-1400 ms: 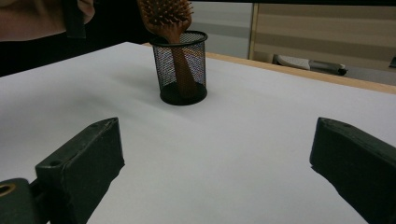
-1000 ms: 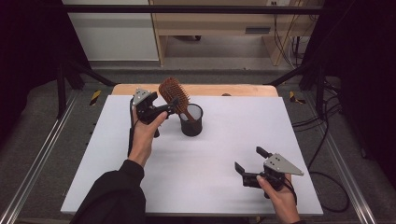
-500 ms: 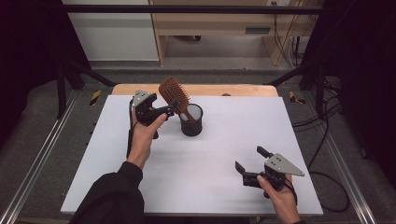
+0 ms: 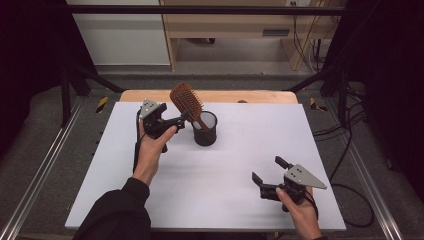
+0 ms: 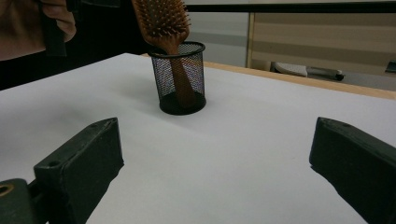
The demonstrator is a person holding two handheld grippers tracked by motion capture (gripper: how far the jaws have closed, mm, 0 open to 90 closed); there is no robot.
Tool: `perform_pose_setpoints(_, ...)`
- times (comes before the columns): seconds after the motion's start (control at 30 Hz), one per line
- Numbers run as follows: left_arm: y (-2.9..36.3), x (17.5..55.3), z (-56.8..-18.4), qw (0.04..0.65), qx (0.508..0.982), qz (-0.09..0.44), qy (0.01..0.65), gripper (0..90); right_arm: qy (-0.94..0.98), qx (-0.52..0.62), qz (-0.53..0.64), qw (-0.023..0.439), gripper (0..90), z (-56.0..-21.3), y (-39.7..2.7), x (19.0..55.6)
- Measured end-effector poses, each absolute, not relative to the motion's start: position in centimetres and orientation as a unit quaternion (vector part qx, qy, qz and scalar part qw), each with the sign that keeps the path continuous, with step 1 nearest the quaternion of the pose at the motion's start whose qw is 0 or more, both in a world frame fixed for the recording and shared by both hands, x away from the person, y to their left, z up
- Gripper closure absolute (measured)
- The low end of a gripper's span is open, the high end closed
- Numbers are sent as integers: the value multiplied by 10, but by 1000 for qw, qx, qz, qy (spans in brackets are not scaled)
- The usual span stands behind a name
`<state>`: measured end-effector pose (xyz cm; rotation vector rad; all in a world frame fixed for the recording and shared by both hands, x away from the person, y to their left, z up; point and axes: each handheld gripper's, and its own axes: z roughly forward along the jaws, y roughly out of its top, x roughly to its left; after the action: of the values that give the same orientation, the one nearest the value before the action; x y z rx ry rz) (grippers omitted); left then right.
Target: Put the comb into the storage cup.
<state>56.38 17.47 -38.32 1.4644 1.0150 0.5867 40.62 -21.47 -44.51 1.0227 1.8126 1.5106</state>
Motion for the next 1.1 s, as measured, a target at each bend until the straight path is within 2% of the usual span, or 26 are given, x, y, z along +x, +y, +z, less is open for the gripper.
perform_pose_setpoints(1.1,195,534,-379,597,632,264,418,28,675,384,562,284,35,-445,-216,406)
